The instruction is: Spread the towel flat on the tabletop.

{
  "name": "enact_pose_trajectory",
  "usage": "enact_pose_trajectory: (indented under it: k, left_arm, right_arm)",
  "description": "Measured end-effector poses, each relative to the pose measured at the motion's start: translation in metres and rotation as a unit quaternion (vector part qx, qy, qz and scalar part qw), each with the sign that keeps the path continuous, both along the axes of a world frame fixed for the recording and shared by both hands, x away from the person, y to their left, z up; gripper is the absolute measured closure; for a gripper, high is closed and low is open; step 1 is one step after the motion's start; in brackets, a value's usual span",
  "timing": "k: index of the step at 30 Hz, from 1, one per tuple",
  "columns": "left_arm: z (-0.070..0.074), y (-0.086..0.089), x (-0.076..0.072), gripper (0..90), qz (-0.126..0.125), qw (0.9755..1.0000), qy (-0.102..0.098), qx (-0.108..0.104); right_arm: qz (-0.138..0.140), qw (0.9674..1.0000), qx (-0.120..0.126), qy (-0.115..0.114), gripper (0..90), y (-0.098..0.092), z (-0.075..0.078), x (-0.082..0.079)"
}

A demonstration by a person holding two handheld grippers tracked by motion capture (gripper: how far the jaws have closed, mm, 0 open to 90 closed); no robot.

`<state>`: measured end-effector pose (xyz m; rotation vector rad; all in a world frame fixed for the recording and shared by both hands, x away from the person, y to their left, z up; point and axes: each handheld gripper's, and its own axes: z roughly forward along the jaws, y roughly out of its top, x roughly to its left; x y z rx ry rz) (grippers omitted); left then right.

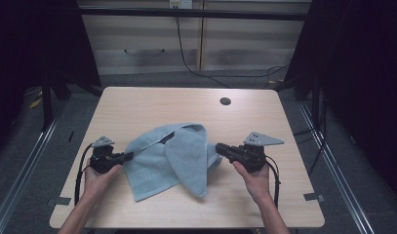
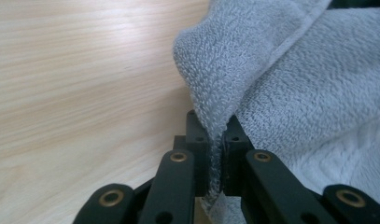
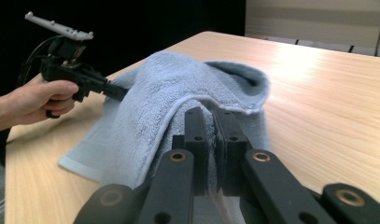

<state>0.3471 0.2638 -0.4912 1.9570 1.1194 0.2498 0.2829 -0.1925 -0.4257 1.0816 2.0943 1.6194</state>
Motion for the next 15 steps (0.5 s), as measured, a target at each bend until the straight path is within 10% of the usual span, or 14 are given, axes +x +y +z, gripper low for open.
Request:
enact_pose_trajectory:
  k: [11,15]
  left_arm:
    - [-0.015,0.038,0.011,84.6,0.062,0.9976,0.026,-0.016]
    - [-0.011,0.035,0.008,80.5,0.051,0.9983,0.018,-0.025]
  right_arm:
    - [-0.107,0.9932,0.041,-0.021,85.1,-0.057,0.011,-0.004]
    - [-0.111,0.9938,0.008,0.002,82.2,-0.066,-0.008,0.002]
